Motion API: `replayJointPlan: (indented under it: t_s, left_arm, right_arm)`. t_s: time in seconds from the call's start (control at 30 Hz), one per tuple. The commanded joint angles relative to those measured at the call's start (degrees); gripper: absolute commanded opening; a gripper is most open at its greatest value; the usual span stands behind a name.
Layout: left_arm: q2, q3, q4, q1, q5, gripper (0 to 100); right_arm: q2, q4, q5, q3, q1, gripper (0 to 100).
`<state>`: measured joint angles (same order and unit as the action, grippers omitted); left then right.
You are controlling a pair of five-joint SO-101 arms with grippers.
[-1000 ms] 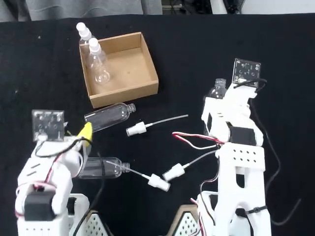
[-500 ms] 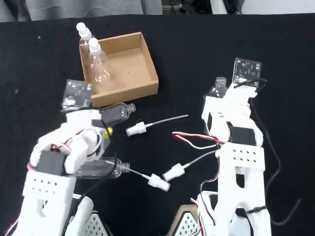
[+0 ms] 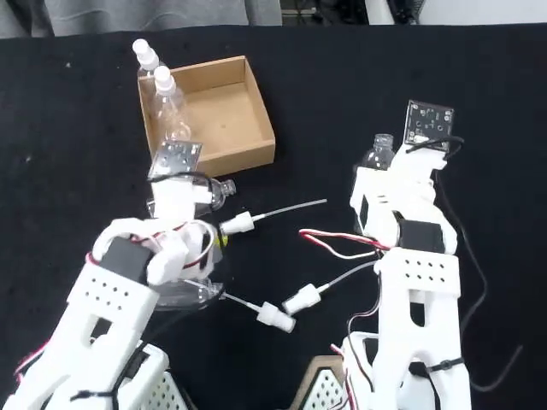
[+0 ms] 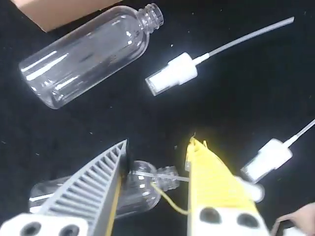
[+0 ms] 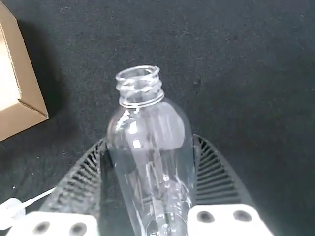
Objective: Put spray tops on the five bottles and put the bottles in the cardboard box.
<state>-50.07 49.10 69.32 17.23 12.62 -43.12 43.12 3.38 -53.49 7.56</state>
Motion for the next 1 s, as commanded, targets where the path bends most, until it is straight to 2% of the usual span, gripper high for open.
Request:
replayJointPlan:
  t_s: [0.0,0.27,0.57,0.77,0.97]
  left_arm:
    - [5.5,-6.5,0.1,0.8,7.0,18]
    - [16.1,-12.2,0.2,0.8,18.8,18]
    - [18.7,-15.0,-0.5,0.9,35.7,18]
    - [18.8,-15.2,-3.0,2.4,37.7,18]
    - [18.9,-15.4,-4.1,6.6,45.4,18]
  right_arm:
    - [-1.9,-1.7,0.0,0.4,2.4,8.3]
    - [-2.0,-1.7,0.0,0.5,2.8,8.5]
    - [-2.1,-1.7,0.0,0.5,2.9,8.5]
    - [-2.1,-1.7,0.0,0.6,2.9,8.5]
    - [-2.1,-1.7,0.0,0.6,3.0,8.5]
